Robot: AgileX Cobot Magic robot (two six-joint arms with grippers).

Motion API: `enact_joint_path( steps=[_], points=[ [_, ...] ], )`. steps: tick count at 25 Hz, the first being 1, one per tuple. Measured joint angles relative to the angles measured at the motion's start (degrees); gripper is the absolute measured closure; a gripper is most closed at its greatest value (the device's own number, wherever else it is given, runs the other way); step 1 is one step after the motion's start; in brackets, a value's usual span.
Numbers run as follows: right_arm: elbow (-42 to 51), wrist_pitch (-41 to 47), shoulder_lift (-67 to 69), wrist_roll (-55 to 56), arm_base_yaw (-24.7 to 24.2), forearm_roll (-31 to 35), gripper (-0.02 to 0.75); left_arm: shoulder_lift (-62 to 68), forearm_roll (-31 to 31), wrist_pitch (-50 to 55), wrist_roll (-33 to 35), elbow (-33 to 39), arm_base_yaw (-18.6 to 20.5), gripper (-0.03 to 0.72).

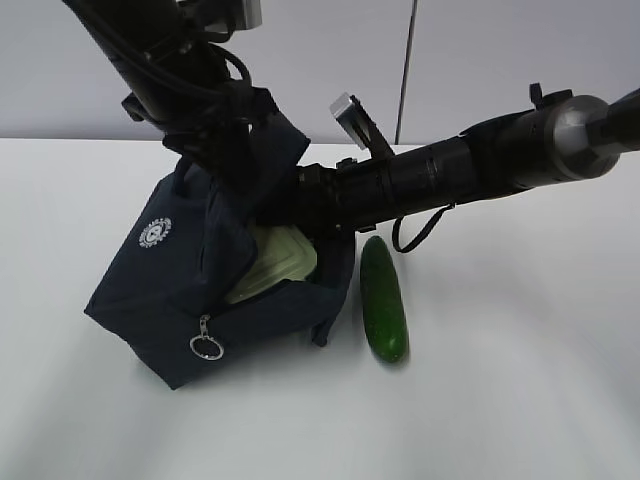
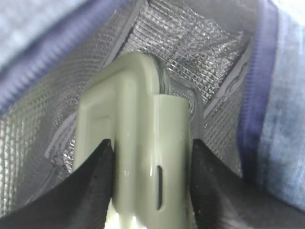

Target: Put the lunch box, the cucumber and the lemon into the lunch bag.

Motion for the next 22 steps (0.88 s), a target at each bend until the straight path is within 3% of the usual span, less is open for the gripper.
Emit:
enact_joint_path(
  steps=[17,22],
  points=[
    [0.0,0.2,0.1,-1.0,0.1,-0.8,0.386,0.0,-1.6,-1.9,0.9,2.2,0.0,0.681],
    [0.0,0.7,0.1,-1.0,0.1,-0.8,0.356,0.0,-1.6,-1.9,1.0,2.2,0.1,0.681]
  ],
)
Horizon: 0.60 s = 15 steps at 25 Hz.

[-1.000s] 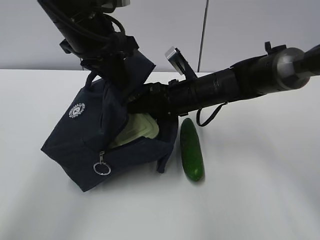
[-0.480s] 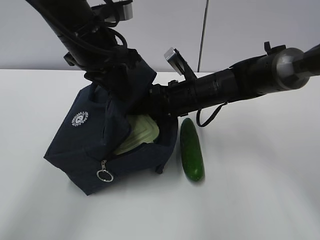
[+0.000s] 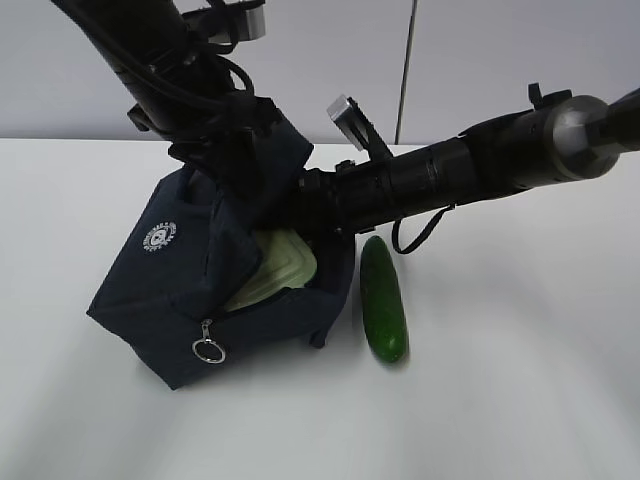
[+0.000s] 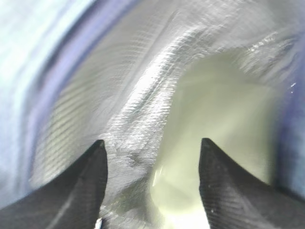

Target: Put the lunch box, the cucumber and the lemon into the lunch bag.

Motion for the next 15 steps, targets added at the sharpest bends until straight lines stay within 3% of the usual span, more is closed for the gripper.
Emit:
enact_joint_path(
  steps=[6,15],
  points=[
    [-0.3,4.0,0.0,0.0,0.1,0.9,0.283,0.1,-0.1,0.2,0.1,0.1,1.4,0.681],
    [-1.8,6.5,0.0,0.3,-0.1,0.9,0.273,0.1,-0.1,0.2,0.3,0.1,2.1,0.681]
  ],
)
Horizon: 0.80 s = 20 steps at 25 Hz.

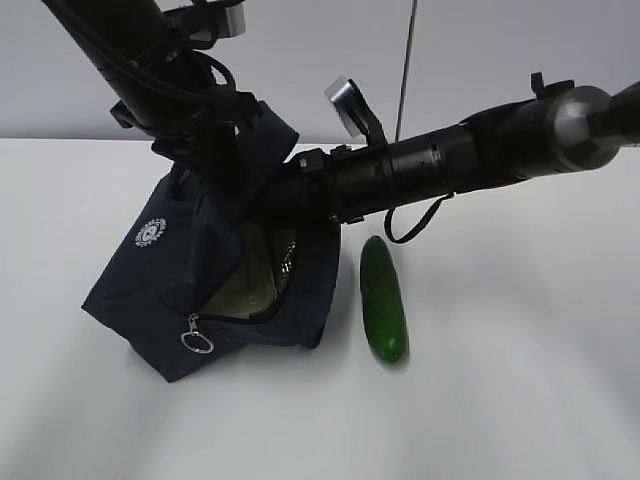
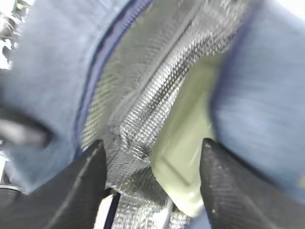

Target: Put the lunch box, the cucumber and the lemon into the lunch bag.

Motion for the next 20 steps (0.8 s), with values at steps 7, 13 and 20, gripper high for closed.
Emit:
enact_joint_path(
  steps=[7,13,20],
  points=[
    [0.0,1.9,-1.2,1.7,-3.2,-2.6,0.272,0.0,-0.6,0.1,0.3,0.0,2.0,0.681],
    [0.0,4.6,-3.8,2.3,-7.2,-2.7,0.273,0.0,-2.2,0.6,1.5,0.0,4.9,0.681],
    [0.0,5.2,-5.9,4.7,-8.3,-7.6,0.273,0.0,-2.6,1.8,3.1,0.0,7.5,0.681]
  ],
)
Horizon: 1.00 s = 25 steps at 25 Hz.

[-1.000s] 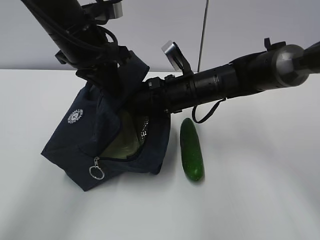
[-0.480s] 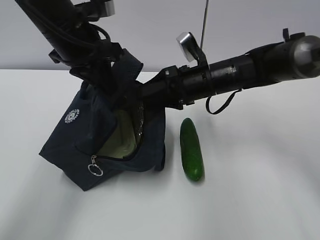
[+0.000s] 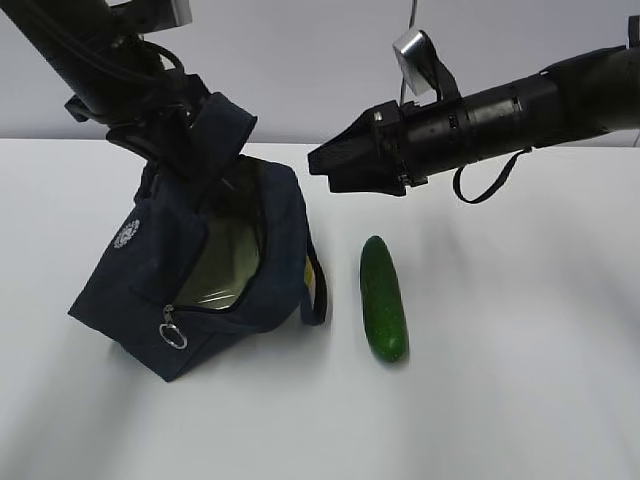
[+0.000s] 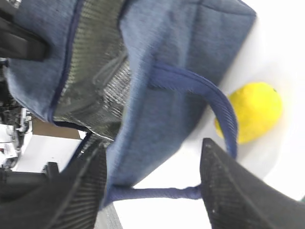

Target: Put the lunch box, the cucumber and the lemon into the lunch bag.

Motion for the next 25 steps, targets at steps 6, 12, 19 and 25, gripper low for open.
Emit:
enact_joint_path(
  steps=[6,12,19,25],
  points=[
    [0.0,-1.2,-1.2,5.4,0.0,-8.8,0.273,0.0,0.0,0.3,1.9,0.0,1.8,0.681],
    [0.0,-5.7,-3.8,12.3,0.0,-17.3,0.285,0.0,0.3,0.3,3.1,0.0,3.6,0.681],
    [0.0,-8.6,-6.1,19.7,0.5,-26.5,0.295,0.0,0.5,0.3,4.6,0.0,4.5,0.681],
    [0.0,-12.2,-6.1,27.2,3.9,-35.6,0.295,0.0,0.6,1.9,6.3,0.0,4.8,0.681]
  ],
)
